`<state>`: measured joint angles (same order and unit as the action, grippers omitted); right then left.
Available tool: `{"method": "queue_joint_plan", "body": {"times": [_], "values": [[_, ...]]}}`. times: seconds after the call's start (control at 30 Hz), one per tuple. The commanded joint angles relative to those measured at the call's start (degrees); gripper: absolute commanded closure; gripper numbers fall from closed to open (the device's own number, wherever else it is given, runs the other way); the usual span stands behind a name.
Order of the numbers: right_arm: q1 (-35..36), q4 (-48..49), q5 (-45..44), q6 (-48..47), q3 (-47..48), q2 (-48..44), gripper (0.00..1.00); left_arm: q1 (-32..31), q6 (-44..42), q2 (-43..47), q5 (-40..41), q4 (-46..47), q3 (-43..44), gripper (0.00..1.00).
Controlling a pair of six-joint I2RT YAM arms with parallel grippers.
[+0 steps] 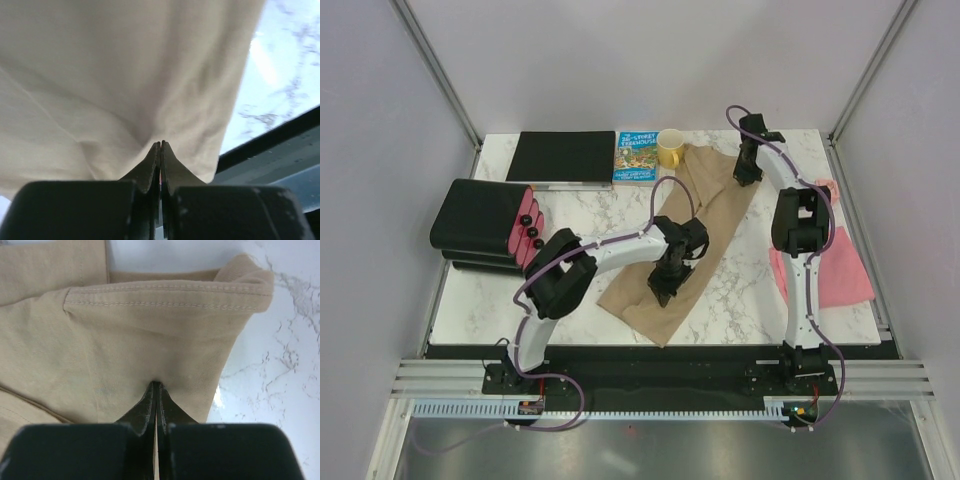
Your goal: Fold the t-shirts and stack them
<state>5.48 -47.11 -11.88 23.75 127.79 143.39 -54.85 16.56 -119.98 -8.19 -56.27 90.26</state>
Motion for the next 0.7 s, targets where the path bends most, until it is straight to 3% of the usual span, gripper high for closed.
{"method": "queue_joint_plan", "body": {"times": [0.0,0.1,0.23,0.3,0.43,0.6,0.63,0.67], "values": [[-2.1,1.1,2.1,0.4,3.4,5.4,0.99,-2.6,0.4,-0.7,-4.0,0.0,4.4,0.98],[-2.5,2.6,4.4,-1.1,4.3,6.3,0.97,-4.3,1.0,-2.5,-5.2,-0.3,6.9,0.98],[-2.6,4.8,8.5,-3.3,4.1,5.8,0.73,-5.4,2.1,-4.0,-5.6,-0.7,9.8,0.98],[-2.6,5.5,11.3,-4.2,2.6,3.5,0.66,-5.4,2.9,-4.1,-5.4,-0.5,10.5,0.98],[-2.6,6.7,14.9,-5.5,-3.3,-4.0,0.63,-5.2,2.9,-3.0,-1.8,-0.9,13.0,0.98],[-2.6,7.5,20.7,-5.9,-20.4,-21.8,0.57,-0.7,6.7,6.2,6.5,0.1,8.0,0.84],[-2.6,8.5,22.3,-5.6,-27.2,-24.6,0.55,2.5,7.3,8.6,7.4,1.2,3.5,0.84],[-2.6,8.8,23.9,-4.8,-30.7,-30.1,0.53,4.6,8.6,10.5,7.8,3.4,1.0,0.76]]}}
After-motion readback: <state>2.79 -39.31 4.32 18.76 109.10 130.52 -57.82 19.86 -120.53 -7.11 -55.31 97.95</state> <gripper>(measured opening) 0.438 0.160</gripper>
